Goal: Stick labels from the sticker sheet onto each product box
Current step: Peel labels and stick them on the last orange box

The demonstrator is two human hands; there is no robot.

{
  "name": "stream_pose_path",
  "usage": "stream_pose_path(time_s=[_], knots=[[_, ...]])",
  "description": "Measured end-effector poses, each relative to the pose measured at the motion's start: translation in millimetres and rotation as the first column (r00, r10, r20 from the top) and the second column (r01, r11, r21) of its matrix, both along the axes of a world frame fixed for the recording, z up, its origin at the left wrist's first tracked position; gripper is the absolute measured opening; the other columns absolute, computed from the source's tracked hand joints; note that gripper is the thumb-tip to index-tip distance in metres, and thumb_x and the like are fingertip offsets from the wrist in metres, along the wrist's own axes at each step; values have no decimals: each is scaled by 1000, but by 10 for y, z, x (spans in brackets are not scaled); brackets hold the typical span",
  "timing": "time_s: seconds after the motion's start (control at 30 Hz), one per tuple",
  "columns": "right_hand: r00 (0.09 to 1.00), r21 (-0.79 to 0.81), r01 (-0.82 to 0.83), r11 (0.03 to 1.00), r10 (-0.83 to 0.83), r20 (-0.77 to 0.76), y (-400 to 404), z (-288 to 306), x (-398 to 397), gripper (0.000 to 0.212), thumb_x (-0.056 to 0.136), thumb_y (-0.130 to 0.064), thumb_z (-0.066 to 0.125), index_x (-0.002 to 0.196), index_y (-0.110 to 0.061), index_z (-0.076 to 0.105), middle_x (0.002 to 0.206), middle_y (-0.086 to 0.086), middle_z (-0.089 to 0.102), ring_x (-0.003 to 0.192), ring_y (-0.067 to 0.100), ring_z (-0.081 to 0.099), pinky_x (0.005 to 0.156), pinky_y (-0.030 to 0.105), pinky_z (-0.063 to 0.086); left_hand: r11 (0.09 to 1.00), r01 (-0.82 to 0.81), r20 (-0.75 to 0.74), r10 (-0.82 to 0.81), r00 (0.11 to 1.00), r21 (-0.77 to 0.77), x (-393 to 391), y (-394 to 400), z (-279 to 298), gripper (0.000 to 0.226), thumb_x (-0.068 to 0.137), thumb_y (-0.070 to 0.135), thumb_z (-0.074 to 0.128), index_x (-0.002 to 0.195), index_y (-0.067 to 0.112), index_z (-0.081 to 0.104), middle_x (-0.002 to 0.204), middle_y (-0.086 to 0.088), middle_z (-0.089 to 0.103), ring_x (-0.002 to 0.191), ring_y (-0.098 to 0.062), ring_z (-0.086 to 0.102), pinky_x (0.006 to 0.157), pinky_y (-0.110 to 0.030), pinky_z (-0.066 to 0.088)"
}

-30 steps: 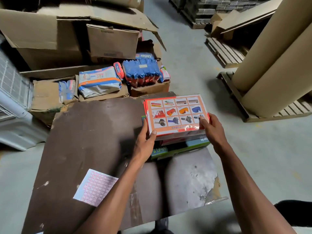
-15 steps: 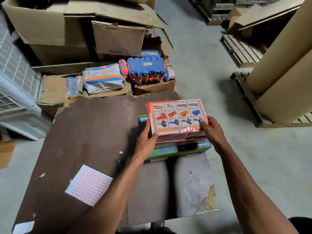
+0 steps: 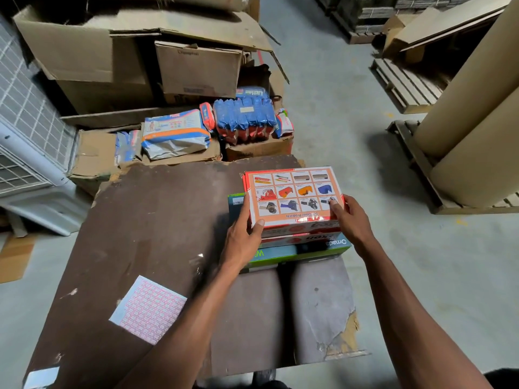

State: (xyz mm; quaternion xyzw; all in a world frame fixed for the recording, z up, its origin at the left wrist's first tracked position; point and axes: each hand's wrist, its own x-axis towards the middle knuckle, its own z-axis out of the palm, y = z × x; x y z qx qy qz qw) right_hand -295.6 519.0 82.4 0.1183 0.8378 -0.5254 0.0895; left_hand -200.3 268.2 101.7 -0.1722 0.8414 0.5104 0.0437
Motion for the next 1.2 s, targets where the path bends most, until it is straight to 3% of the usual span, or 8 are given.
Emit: stream_pose_path(time_s=[0.33, 0.6, 0.73, 0.9, 1.2], knots=[[999, 72, -35, 997, 36, -18, 21, -26, -4, 51, 104, -48, 50, 147, -19, 46, 140, 8, 64, 98, 21, 68, 86, 40, 58, 997, -1, 10, 2, 1000, -71, -54, -35, 18, 72, 102, 30, 55, 160, 41, 13, 142, -1, 60, 127, -27, 59, 109, -49, 47], [995, 147, -74, 986, 82, -51, 56, -29, 8, 47, 106, -47, 47, 145, -20, 48, 137, 7, 66, 96, 19, 66, 79, 33, 55, 961, 76, 3, -78, 997, -266, -92, -34, 61, 76, 100, 29, 55, 162, 30, 12, 145, -6, 56, 128, -26, 57, 103, -44, 49], [994, 154, -82, 985, 91, -55, 43, -21, 16, 48, 106, -48, 46, 145, -20, 47, 137, 6, 66, 95, 18, 66, 76, 30, 54, 932, 104, -35, -124, 992, -347, -81, -32, -12, 79, 99, 30, 54, 161, 36, 6, 143, -8, 57, 123, -30, 60, 101, -45, 50], [994, 154, -88, 984, 97, -55, 13, 18, 17, 48, 106, -48, 45, 145, -21, 48, 136, 6, 66, 96, 19, 67, 81, 33, 55, 949, 97, -2, -102, 995, -301, -116, -60, -79, 73, 99, 31, 55, 161, 34, 16, 143, -5, 52, 126, -25, 56, 102, -42, 50], [994, 152, -65, 986, 78, -79, -45, 38, 69, 47, 107, -51, 39, 145, -23, 47, 136, 7, 66, 101, 25, 70, 88, 44, 58, 962, 120, -30, -131, 991, -245, -86, -70, -124, 67, 103, 33, 47, 161, 36, 14, 159, 0, 25, 132, -23, 49, 106, -40, 46]])
